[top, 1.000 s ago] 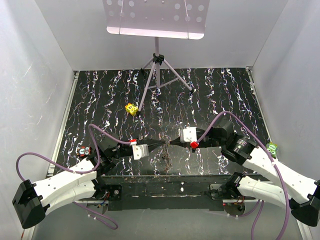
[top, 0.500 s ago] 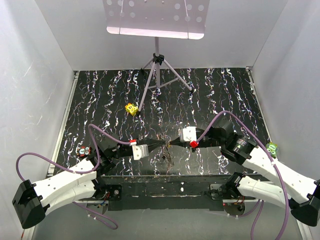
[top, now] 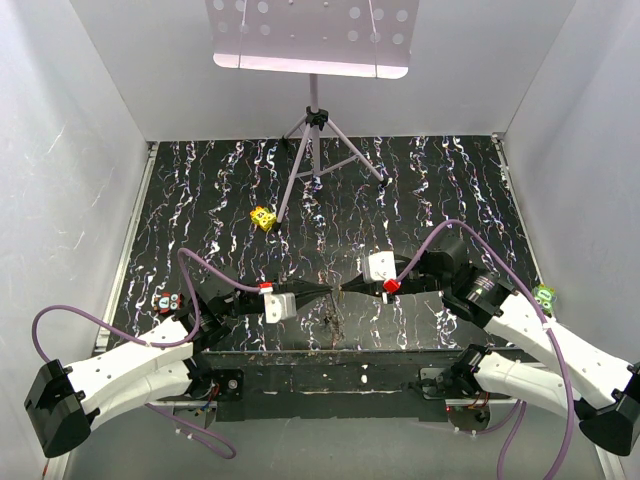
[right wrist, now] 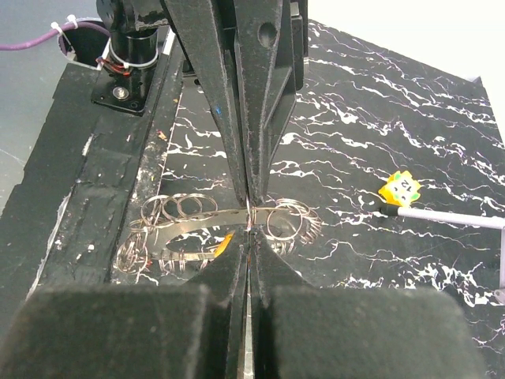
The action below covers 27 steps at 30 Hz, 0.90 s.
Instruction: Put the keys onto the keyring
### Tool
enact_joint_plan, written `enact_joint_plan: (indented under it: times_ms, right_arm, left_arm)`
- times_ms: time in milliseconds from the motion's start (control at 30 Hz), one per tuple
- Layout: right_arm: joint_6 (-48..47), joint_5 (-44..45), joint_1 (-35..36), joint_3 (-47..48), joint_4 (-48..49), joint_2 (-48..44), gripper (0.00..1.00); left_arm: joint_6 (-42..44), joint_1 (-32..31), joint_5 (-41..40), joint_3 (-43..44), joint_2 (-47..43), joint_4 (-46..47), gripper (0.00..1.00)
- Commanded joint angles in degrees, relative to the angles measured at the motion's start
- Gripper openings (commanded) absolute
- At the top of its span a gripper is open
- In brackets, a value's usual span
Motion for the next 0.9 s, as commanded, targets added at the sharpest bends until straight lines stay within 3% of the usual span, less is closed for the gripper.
enact_joint_plan:
  times_ms: [0, 867]
  right_arm:
    - [0.6, -1.8, -0.5, 0.4, 0.6, -0.3, 0.01]
    - [5.3, -1.6, -1.2, 0.7, 3.4, -0.3, 0.01]
  left_arm:
    - [-0.2, -0.3, 2.4, 2.0, -1.4, 2.8, 0.00]
    - [-3.9, 0.9, 2.7, 1.8, -0.8, 5.5, 0.00]
